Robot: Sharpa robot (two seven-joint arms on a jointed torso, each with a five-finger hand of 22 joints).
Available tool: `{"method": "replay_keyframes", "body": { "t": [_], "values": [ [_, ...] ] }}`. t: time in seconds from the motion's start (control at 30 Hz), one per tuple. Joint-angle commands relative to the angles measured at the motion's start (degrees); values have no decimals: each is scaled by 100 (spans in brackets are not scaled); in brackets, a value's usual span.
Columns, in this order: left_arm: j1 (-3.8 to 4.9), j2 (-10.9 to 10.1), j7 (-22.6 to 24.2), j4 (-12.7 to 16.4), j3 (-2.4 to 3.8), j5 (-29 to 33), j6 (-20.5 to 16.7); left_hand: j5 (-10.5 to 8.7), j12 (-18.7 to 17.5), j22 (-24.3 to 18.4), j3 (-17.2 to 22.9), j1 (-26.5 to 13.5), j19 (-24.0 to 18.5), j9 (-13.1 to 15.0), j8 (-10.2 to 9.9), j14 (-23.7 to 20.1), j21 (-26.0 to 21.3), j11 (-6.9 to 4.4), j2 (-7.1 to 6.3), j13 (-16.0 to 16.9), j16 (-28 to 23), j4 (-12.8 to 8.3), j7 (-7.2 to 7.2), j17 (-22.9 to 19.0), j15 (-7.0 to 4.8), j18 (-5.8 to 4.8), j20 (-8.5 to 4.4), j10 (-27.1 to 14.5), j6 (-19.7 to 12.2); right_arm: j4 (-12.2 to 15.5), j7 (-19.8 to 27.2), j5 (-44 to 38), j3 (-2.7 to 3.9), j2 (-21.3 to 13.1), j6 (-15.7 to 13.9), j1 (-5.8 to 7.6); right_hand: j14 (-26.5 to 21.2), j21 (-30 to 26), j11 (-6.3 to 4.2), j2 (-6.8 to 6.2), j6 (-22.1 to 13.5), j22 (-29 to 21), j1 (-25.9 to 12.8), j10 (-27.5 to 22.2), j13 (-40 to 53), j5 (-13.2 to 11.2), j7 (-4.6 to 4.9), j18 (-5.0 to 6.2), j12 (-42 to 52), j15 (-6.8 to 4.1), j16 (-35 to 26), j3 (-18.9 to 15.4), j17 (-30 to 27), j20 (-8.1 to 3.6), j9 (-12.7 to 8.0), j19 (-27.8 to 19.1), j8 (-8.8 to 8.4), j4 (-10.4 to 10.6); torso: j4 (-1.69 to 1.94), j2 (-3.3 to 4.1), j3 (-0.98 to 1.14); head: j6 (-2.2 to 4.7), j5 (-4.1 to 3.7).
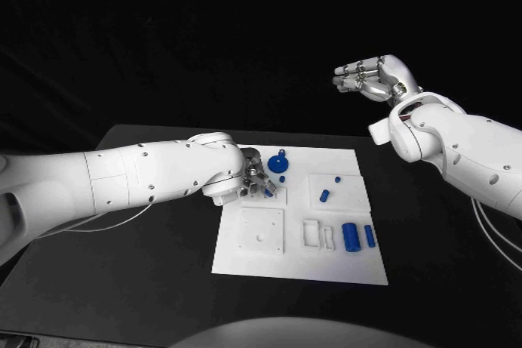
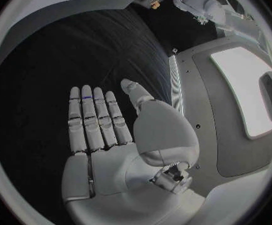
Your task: Assemble the parts on the task board
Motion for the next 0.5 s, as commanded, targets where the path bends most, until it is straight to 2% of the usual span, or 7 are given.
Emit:
{"method": "replay_keyframes", "body": {
  "t": [0.03, 0.13, 0.5],
  "values": [
    [10, 17, -11, 0, 2, -124, 101, -17, 46, 113, 559, -25, 2, 947, 27, 56, 35, -233, 42, 14, 37, -502, -746, 54, -2, 66, 53, 72, 1139, 1, 20, -3, 4, -2, 84, -3, -46, 10, -12, -53, -39, -8, 1, -43, -3, 7, -10, 82, -31, 8, -18, 22, -8, 15, -6, -43, -18, 6, 4, -4, 0, 2, -4],
    [12, 20, -14, -8, 2, -165, 127, -46, 80, 112, 575, -31, -9, 1017, 30, 59, 70, -233, 54, 16, 46, -505, -751, 77, -1, 118, 102, 71, 1144, 1, 17, -2, 4, -5, 85, -4, -46, 10, -12, -53, -39, -8, 1, -43, -3, 7, -10, 82, -31, 8, -18, 22, -8, 15, -6, -43, -18, 6, 5, -4, -1, 4, 0],
    [12, 37, -30, -40, 0, -236, 207, -102, 143, 112, 585, -38, -31, 1119, 31, 69, 122, -236, 83, 21, 85, -499, -759, 146, 2, 180, 168, 70, 1162, 2, 13, -3, 4, -11, 86, -5, -48, 10, -11, -53, -40, -8, -1, -46, -3, 5, -8, 81, -31, 11, -18, 23, -8, 15, -6, -46, -17, 7, 5, -1, -3, 11, -6]
  ]
}}
